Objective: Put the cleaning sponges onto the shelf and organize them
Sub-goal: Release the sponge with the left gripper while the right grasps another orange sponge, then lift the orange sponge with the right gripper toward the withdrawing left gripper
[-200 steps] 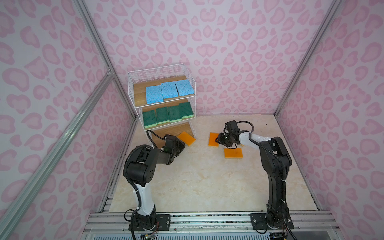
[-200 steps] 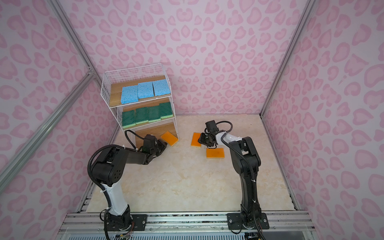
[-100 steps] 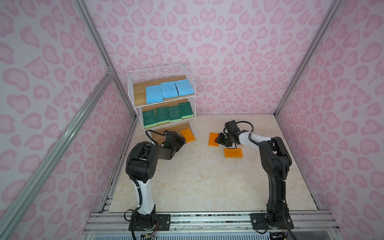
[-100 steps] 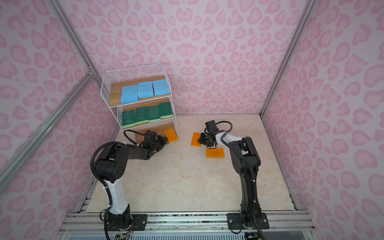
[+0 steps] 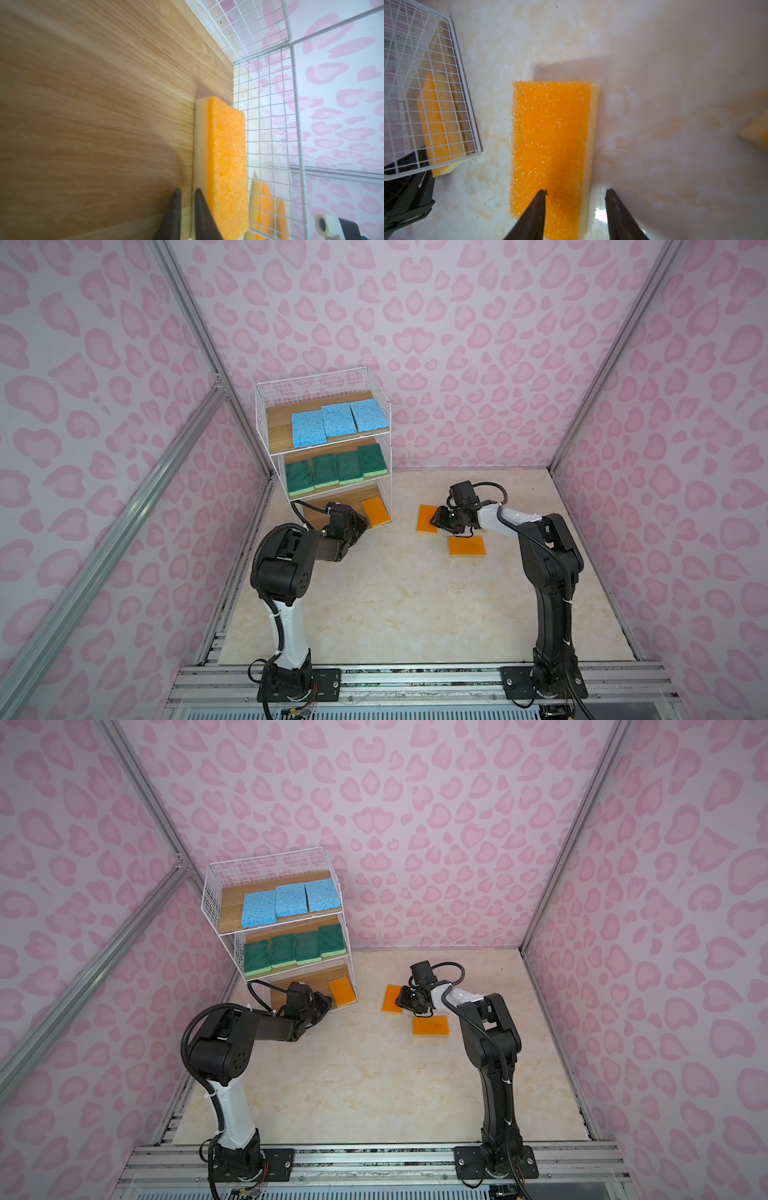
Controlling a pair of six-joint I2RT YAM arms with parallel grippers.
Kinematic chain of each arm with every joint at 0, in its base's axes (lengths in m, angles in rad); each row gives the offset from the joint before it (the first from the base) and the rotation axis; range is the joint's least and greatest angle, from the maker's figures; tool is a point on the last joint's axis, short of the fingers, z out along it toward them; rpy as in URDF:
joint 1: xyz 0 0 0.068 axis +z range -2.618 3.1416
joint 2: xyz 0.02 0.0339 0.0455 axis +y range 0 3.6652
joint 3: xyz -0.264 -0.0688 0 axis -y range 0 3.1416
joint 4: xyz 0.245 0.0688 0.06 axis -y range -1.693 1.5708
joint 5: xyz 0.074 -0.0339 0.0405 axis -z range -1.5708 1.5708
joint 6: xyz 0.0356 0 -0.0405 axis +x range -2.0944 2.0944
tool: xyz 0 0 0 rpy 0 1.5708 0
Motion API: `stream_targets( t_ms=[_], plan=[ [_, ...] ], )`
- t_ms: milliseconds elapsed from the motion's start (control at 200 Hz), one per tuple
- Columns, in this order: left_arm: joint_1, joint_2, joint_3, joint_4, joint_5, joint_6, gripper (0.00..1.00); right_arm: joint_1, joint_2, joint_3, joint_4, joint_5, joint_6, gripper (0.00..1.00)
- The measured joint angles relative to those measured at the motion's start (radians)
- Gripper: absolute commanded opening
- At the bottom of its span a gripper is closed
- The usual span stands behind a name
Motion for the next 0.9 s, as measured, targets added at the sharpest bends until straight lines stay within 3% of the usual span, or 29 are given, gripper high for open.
stream_targets(
  t_ms=[420, 555, 730, 900],
  plan=[
    [0.002, -0.076, -0.056, -0.065, -0.016, 0.012, 0.14, 0.01, -0.002, -0.004, 0.006, -0.003, -0.007, 0.49],
    [-0.002, -0.108, -0.101, -0.061, -0.015, 0.014, 0.17, 0.015, 0.011, 0.016, 0.001, 0.001, -0.008, 0.4],
    [-0.035, -0.15, -0.144, -0.067, -0.016, 0.014, 0.28, 0.014, 0.038, 0.03, 0.008, -0.01, -0.008, 0.11],
    [-0.079, -0.219, -0.183, -0.067, -0.016, 0.039, 0.45, 0.013, 0.031, 0.01, 0.037, -0.015, -0.003, 0.05]
  ],
)
